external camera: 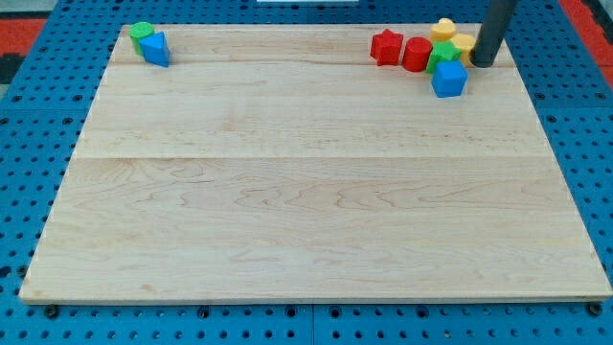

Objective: Move the heart into the red blocks

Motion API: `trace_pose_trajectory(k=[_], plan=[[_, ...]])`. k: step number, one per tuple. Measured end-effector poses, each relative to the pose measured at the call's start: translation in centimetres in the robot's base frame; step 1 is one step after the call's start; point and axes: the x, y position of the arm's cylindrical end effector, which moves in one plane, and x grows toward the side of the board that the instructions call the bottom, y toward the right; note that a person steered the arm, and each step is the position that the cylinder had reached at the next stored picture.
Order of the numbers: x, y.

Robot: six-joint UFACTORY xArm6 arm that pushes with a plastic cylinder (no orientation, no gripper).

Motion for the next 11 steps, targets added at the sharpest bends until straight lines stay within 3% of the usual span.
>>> trace_pose_trajectory(k=[4,5,8,11], plan=[[-3.1,1.6],[-8.1,1.5],[-8.4,-4.8],[-7.9,-7.4]])
